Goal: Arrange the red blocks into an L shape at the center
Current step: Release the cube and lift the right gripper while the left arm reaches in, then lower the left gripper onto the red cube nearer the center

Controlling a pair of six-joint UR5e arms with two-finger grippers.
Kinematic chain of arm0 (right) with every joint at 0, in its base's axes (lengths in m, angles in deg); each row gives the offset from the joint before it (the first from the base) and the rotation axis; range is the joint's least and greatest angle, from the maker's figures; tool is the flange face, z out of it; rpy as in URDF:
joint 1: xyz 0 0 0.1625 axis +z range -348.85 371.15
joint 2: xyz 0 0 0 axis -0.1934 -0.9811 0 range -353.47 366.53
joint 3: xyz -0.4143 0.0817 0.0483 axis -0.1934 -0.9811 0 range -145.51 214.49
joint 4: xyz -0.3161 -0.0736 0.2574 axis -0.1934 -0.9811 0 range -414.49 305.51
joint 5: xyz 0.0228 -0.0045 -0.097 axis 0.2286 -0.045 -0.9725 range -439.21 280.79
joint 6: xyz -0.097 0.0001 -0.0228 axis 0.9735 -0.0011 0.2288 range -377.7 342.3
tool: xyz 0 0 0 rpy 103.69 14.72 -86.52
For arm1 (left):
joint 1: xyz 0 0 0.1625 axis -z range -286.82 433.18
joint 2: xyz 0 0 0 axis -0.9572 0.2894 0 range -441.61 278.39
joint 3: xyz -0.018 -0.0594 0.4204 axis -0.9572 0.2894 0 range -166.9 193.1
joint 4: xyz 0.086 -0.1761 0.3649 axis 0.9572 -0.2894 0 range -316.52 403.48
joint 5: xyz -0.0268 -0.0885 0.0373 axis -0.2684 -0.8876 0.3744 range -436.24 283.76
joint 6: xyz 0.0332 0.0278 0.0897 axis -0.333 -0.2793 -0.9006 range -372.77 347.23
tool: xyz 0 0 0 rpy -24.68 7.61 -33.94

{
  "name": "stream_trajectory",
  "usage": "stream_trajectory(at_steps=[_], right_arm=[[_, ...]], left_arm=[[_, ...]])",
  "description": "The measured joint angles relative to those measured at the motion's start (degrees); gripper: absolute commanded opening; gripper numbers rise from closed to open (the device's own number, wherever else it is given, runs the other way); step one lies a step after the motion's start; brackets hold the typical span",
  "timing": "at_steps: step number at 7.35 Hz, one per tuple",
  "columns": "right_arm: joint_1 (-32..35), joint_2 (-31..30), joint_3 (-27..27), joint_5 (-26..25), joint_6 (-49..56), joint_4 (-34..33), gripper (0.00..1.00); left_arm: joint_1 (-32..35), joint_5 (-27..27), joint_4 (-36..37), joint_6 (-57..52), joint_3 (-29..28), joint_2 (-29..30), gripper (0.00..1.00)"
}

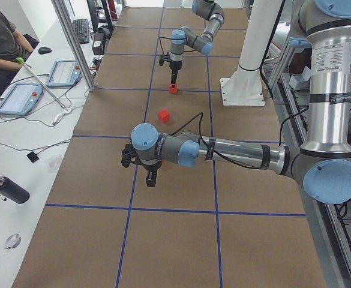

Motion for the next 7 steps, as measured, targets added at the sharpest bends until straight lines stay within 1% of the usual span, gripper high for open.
stream_trajectory(at_steps=[1, 2, 3, 4, 5, 7], right_arm=[[1.4, -3.0, 5.0, 1.1, 0.0, -0.3, 0.99], [3.9, -7.4, 10.4, 3.6, 0.1, -0.3, 0.99], [6.7, -11.5, 14.0, 6.8, 0.5, -0.2, 0.99], [9.6, -15.1, 16.4, 9.5, 1.6, 0.0, 0.99], [12.0, -18.1, 17.5, 11.0, 3.7, 0.1, 0.99], [16.7, -23.9, 18.2, 13.3, 11.5, 0.3, 0.99]], left_arm=[[-1.5, 0.2, -0.4, 2.6, 0.3, 2.5, 1.00], [-3.9, 0.6, -1.5, 4.5, 0.8, 4.9, 1.00], [-6.3, 0.8, -2.7, 7.9, 2.2, 6.1, 1.00], [-9.7, 1.4, -3.6, 16.0, 4.4, 7.0, 1.00], [-14.5, 3.3, -3.9, 28.4, 6.3, 9.3, 1.00], [-25.7, 10.1, -2.6, 50.2, 7.1, 16.5, 1.00]])
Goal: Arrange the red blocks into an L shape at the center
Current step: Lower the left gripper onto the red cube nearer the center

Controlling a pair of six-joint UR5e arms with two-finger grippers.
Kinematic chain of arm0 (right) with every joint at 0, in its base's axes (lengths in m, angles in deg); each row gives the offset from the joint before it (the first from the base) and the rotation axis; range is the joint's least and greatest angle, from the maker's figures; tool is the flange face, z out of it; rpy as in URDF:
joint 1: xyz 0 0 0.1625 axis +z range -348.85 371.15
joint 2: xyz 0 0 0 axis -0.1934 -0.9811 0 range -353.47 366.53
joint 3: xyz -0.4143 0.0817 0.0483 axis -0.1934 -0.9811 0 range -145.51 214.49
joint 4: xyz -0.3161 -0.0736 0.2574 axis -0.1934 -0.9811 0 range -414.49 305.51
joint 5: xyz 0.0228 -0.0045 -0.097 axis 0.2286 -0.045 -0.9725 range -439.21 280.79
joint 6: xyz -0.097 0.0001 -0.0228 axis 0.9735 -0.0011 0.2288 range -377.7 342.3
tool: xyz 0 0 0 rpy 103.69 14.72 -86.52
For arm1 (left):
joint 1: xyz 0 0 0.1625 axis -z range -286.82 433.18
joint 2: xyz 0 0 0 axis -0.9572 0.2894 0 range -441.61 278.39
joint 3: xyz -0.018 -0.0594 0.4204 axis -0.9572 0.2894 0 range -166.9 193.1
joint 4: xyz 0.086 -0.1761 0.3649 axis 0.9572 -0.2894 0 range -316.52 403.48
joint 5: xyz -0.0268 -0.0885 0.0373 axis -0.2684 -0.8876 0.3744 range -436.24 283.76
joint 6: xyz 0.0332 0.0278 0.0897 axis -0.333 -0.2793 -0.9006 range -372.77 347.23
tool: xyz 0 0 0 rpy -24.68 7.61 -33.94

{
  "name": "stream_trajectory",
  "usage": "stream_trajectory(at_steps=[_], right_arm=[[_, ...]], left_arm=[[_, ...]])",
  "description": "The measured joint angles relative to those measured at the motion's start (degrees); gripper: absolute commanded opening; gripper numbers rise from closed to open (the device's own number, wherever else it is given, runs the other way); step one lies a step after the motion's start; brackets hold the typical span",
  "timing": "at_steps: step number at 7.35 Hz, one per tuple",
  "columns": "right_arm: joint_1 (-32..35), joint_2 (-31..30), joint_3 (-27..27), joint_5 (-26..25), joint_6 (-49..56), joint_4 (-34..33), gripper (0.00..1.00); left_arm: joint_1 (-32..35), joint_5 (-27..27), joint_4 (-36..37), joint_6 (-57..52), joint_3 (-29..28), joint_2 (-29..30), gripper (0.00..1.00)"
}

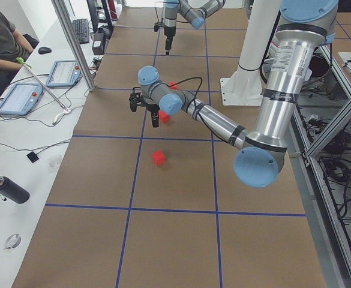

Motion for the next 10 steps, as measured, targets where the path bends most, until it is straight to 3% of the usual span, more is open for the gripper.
stream_trajectory(at_steps=[2, 4, 6, 8, 10], right_arm=[[2.9, -3.8, 0.1, 1.4, 5.7, 0.0, 0.99], [4.9, -5.7, 0.1, 2.2, 7.4, 0.1, 0.99], [6.6, -7.4, 0.0, 3.0, 9.4, 0.3, 0.99], [7.8, -8.7, 0.1, 5.4, 10.2, 0.3, 0.99], [9.7, -9.1, -1.7, 6.6, 11.4, 0.5, 0.99]], left_arm=[[-6.4, 2.4, 2.3, 20.3, -1.8, 5.1, 1.00], [-9.8, 3.7, 2.4, 32.9, -4.3, 7.9, 1.00], [-11.0, 5.9, 2.5, 38.0, -5.0, 10.0, 1.00], [-12.7, 12.6, 2.7, 40.5, -4.6, 10.5, 1.00], [-15.0, 15.9, 2.9, 42.1, -3.8, 10.2, 1.00]])
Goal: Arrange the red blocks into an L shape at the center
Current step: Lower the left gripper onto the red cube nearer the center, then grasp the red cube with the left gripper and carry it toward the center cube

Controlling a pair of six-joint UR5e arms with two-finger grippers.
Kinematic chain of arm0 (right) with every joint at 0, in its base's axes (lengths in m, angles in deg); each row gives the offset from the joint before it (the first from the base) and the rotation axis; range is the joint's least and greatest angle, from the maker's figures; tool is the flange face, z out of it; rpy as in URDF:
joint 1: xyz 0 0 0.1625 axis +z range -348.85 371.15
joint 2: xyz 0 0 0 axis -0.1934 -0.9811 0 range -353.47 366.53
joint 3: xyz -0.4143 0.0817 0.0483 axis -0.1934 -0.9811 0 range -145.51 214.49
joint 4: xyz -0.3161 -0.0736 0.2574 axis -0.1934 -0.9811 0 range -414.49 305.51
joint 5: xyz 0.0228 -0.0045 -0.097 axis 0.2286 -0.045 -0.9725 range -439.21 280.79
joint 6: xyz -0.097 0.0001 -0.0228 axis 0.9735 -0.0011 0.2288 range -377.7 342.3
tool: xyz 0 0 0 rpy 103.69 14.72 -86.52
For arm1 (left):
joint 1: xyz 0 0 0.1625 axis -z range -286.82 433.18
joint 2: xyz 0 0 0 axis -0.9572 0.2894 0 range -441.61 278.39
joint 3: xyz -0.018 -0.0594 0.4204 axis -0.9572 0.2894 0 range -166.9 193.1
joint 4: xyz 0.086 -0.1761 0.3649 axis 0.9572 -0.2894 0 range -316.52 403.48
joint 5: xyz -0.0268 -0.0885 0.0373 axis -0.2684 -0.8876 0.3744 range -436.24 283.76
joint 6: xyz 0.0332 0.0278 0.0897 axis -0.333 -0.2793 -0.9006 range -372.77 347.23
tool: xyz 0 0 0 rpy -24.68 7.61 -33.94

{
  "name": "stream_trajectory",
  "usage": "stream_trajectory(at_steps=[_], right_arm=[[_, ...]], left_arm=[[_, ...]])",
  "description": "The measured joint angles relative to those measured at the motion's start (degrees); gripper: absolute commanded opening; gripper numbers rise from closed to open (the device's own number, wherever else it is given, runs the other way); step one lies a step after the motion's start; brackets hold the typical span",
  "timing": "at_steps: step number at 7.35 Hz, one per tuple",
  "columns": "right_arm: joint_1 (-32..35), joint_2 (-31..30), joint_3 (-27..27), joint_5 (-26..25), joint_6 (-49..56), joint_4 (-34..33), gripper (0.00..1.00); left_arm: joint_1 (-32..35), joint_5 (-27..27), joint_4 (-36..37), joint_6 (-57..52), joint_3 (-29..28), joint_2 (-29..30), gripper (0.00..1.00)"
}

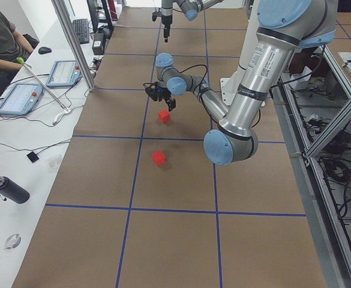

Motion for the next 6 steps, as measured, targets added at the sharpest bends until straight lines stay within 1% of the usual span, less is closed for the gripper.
stream_trajectory(at_steps=[1, 4, 6], right_arm=[[0.4, -0.2, -0.6, 0.1, 0.4, 0.3, 0.99], [0.7, -0.5, -0.7, 0.2, 0.4, 1.2, 0.99], [0.6, -0.5, -0.7, 0.2, 0.6, 1.3, 0.99]], left_arm=[[-0.7, 0.4, 0.1, 0.2, -0.3, -0.1, 1.00], [-1.6, 0.8, -0.2, 0.0, -4.8, 0.8, 1.00], [-1.7, 0.8, -0.3, -1.4, -6.1, 1.7, 1.00]])
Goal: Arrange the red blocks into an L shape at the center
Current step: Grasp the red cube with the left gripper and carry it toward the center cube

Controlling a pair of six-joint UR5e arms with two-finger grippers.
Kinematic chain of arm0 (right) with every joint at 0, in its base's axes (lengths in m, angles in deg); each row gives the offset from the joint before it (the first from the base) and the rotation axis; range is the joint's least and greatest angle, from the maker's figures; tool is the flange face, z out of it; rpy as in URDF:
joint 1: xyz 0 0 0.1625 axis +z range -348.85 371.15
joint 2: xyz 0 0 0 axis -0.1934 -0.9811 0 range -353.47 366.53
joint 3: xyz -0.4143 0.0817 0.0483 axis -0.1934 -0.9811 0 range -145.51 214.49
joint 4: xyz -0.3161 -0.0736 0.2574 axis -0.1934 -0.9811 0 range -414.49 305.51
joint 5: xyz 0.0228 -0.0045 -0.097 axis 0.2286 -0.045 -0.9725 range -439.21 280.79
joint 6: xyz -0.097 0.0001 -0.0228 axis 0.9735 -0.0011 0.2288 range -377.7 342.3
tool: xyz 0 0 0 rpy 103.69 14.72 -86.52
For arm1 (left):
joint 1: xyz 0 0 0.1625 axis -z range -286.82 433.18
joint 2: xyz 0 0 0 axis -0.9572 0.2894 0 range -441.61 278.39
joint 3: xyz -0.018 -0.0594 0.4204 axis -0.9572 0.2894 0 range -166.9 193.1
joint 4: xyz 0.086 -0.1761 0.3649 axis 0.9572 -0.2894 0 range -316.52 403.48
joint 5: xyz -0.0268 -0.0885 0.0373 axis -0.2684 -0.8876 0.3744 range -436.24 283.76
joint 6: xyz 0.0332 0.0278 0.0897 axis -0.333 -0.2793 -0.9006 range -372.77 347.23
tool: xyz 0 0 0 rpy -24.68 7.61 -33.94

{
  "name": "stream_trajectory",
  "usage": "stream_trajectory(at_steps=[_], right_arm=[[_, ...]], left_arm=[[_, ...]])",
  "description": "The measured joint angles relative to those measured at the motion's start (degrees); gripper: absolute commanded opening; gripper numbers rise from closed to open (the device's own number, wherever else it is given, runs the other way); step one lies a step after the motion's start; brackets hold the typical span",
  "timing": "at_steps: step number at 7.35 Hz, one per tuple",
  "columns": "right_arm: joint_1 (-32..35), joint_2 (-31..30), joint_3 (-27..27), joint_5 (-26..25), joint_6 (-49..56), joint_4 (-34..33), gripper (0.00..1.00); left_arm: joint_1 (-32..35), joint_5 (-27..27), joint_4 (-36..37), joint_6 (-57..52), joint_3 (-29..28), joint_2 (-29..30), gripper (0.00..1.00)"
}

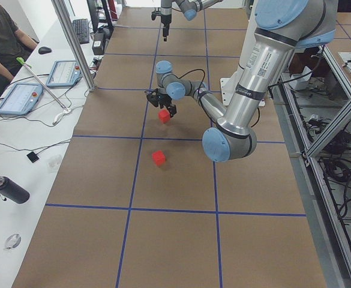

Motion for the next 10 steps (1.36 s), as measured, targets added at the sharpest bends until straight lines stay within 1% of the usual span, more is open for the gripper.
stream_trajectory(at_steps=[5, 6, 7, 8, 9, 10], right_arm=[[-0.1, 0.1, 0.3, -0.1, -0.1, 0.0, 0.99], [-0.1, 0.2, 0.4, -0.1, -0.2, 0.1, 0.99], [-0.1, 0.2, 0.4, -0.1, -0.2, 0.1, 0.99], [-0.1, 0.2, 0.4, -0.1, -0.3, 0.0, 0.99], [-0.1, 0.2, 0.4, -0.1, -0.3, 0.0, 0.99], [-0.1, 0.3, 0.4, -0.1, -0.4, 0.1, 0.99]], left_arm=[[0.0, 0.0, -0.2, -1.7, -3.1, 1.9, 1.00], [0.0, 0.0, -0.3, -1.7, -3.8, 2.5, 0.98], [0.0, 0.0, -0.9, -1.7, -4.5, 2.7, 0.91], [0.0, 0.0, -2.1, -1.7, -5.6, 2.8, 0.68], [0.0, 0.1, -3.1, -1.7, -6.5, 2.8, 0.05], [0.1, 0.2, -3.7, -1.6, -6.9, 2.9, 0.00]])
